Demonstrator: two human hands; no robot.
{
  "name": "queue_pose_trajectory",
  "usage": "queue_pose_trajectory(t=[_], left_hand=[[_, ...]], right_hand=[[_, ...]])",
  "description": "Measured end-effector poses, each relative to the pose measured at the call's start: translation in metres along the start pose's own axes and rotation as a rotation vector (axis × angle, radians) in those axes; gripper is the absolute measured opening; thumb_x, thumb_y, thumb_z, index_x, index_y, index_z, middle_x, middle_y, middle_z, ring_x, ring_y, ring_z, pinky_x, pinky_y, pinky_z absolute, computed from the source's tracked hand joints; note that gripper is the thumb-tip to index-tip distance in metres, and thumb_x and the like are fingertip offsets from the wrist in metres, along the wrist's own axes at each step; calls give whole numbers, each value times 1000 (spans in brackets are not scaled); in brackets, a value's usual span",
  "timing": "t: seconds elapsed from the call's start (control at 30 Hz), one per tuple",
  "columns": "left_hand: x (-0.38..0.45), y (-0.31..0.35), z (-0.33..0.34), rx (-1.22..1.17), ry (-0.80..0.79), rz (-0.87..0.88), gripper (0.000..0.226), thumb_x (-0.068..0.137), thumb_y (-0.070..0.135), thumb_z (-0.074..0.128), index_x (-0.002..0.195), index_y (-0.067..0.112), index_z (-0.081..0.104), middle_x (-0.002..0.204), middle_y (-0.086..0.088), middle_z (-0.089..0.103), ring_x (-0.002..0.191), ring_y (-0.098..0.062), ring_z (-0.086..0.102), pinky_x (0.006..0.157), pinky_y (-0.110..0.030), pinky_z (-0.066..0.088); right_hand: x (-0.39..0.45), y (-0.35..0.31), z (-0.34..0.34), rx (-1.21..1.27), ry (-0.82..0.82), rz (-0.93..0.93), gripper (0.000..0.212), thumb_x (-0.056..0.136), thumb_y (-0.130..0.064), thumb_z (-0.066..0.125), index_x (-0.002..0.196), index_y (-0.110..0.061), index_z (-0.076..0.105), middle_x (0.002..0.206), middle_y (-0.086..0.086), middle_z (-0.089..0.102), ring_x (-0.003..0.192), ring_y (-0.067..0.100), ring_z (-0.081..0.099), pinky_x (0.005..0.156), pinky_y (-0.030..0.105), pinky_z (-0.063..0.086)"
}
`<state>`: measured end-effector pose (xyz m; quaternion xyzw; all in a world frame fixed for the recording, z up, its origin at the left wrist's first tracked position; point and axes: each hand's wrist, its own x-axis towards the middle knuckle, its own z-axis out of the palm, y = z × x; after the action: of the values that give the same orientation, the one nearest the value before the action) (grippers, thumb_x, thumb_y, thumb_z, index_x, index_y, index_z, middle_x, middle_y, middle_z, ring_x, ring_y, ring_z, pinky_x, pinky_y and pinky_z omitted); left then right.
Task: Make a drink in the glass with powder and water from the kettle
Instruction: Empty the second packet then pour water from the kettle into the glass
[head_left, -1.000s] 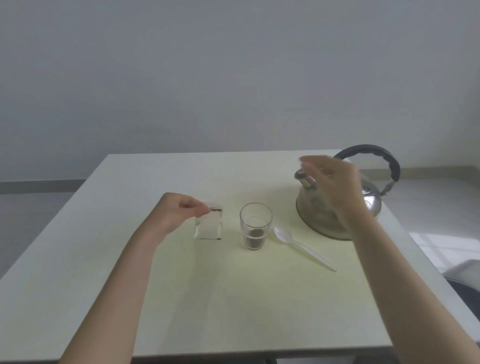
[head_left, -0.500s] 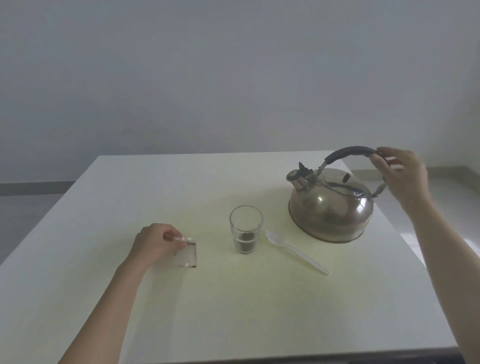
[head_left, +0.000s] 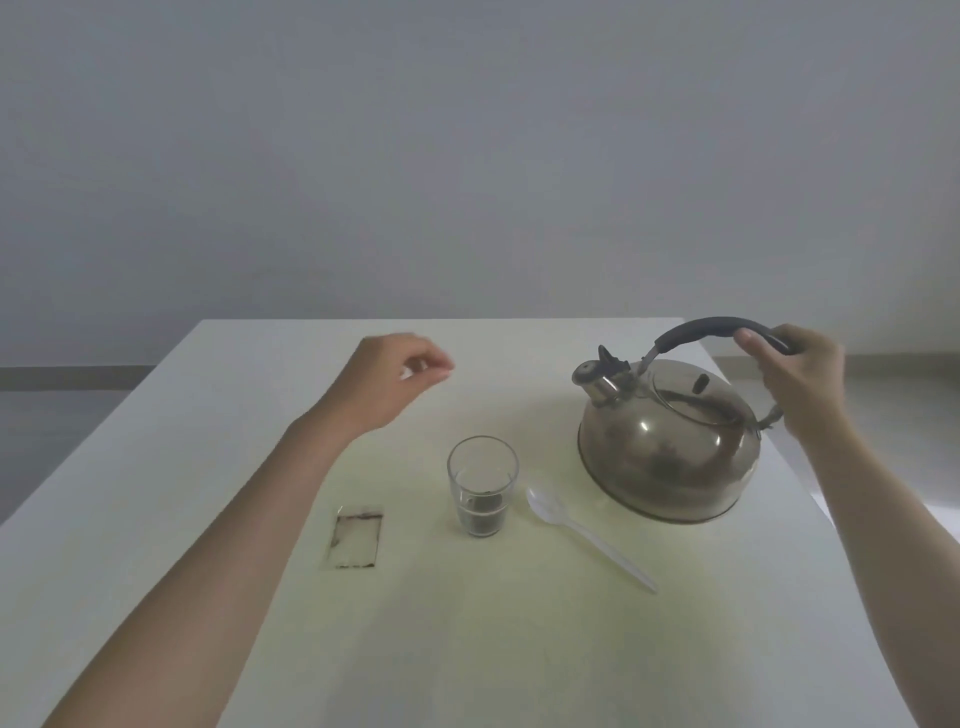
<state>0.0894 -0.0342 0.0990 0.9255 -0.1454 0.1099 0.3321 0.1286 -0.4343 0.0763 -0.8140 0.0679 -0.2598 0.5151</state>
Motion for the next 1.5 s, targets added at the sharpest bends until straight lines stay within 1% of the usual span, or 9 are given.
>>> queue_pose_trajectory(t=[0.17,0.33,0.57,0.67,0.73,0.87,1.07,1.3,1.5], left_hand=[[44,41,22,-34,-122,137,14,84,19,65,96,16,72,91,4,69,78,-6,59,75,-18,46],[71,63,44,7,-197,177,26,83,19,65,109,17,68,101,3,66,84,-16,63,86,-34,50],[80,88,45,72,-233,239,32,84,14,64,116,17,65,115,-2,66,90,-14,66,90,-39,50],[77,94,42,93,-271,239,33,83,17,65,116,16,64,118,-1,64,92,-14,65,90,-40,50],[73,96,36,66,-267,243,34,82,16,65,117,17,64,118,-1,64,93,-14,65,89,-39,51],[62,99,19,-38,-218,267,34,80,13,68,114,13,66,112,-2,67,93,-14,66,89,-34,53],[45,102,2,-126,-192,291,31,77,13,72,108,11,70,98,1,73,78,3,64,85,-23,52],[25,92,0,-118,-282,297,20,78,14,72,97,12,73,87,3,72,70,11,62,74,-7,47],[15,93,1,-86,-357,326,17,79,14,69,95,12,73,90,1,72,71,8,61,74,-12,48]], right_hand=[[-4,3,-1,31,13,35,66,56,-54,68,66,10,50,39,-8,32,49,18,30,45,25,22],[-13,2,-5,113,52,59,68,57,-52,70,70,12,51,47,-1,30,56,22,28,48,27,22],[-24,-23,-9,164,53,24,68,56,-50,71,72,13,52,55,7,33,56,22,29,51,30,22],[-28,-38,-12,206,31,-10,58,65,-40,73,73,14,51,48,1,34,45,14,28,45,25,22],[-28,-49,-15,229,9,-13,45,74,-31,72,69,9,50,38,-13,33,38,7,26,40,21,22],[-31,-73,-23,255,-26,-41,36,78,-29,70,58,-9,48,33,-13,35,34,3,26,36,16,22],[-45,-92,-27,216,-63,-70,38,78,-28,69,72,7,56,33,-13,37,33,3,28,36,14,25],[-64,-102,-23,160,-124,-68,34,79,-23,70,61,-3,51,33,-13,35,33,3,25,34,13,21],[-76,-111,-17,39,-179,-95,37,78,-22,71,60,2,50,53,6,31,34,6,25,35,14,19]])
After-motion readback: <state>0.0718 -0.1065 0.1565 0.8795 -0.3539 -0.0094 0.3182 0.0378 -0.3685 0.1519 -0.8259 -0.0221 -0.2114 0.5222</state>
